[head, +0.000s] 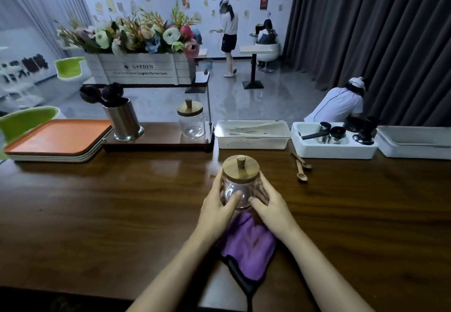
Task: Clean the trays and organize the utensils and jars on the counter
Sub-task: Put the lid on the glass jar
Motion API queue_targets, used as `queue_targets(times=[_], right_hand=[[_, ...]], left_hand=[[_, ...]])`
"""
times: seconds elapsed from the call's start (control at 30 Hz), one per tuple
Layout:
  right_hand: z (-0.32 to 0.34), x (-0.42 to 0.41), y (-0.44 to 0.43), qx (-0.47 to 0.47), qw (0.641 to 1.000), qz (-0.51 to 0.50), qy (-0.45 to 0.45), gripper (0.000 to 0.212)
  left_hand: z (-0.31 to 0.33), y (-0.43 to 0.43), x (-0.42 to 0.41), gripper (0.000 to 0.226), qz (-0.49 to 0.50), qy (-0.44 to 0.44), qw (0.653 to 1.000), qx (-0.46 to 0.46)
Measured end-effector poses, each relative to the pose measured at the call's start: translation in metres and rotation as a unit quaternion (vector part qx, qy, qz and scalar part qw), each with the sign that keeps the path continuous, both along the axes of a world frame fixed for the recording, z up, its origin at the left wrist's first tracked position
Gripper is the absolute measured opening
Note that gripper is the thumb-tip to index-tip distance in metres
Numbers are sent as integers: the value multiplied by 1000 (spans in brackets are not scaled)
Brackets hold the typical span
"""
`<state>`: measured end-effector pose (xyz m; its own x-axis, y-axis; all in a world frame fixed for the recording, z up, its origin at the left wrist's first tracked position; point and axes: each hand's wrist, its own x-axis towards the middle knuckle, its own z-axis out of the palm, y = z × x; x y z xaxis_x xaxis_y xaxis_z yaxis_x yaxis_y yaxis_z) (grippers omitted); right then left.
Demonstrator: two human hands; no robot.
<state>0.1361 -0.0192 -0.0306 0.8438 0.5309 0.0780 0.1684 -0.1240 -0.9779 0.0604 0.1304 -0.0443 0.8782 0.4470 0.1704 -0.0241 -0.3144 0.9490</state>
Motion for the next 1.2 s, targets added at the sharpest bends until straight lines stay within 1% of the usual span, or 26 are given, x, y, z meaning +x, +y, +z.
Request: queue_targets(times=[0.13,0.2,0.27,0.33,0.37,0.43,0.53,0.73,0.8,0.87,0.93,1.1,1.2], right_hand=[[-8,9,1,3,1000,-5,2,82],[-10,13,0,-7,1000,-9,5,76],[-3,16,-3,-7,999,-32,-2,64],[7,22,-3,-17,996,-80,-37,52],[13,27,-1,-21,993,-97,-63,50],[25,35,8,-21,991,-91,-95,46],[39,41,26,-52,991,-57,-113,40],[35,50,44,-59,991,-76,-93,40],[33,53,45,-40,992,-73,-91,36],[31,56,46,-27,989,-83,-116,24],[29,57,47,-20,983,-91,-158,17],[25,61,47,-16,971,-92,-221,15],[25,62,46,-15,967,-86,-238,16]], left_hand=[[-8,4,9,72,4,3,1000,0],[-12,6,14,71,12,-3,1000,-4],[-14,9,20,75,27,-16,999,-1],[-13,12,27,87,28,-17,999,-9],[-12,13,31,94,22,-15,1000,-17],[-9,16,39,107,10,-11,1000,-13],[-5,18,46,114,-6,-14,1000,19],[-4,21,50,116,-18,-1,999,32],[-3,19,51,116,-10,3,999,32],[-4,16,52,113,1,4,1000,27],[-4,14,53,111,8,8,1000,24],[-2,11,54,113,22,13,999,19],[-2,9,54,113,26,12,999,28]])
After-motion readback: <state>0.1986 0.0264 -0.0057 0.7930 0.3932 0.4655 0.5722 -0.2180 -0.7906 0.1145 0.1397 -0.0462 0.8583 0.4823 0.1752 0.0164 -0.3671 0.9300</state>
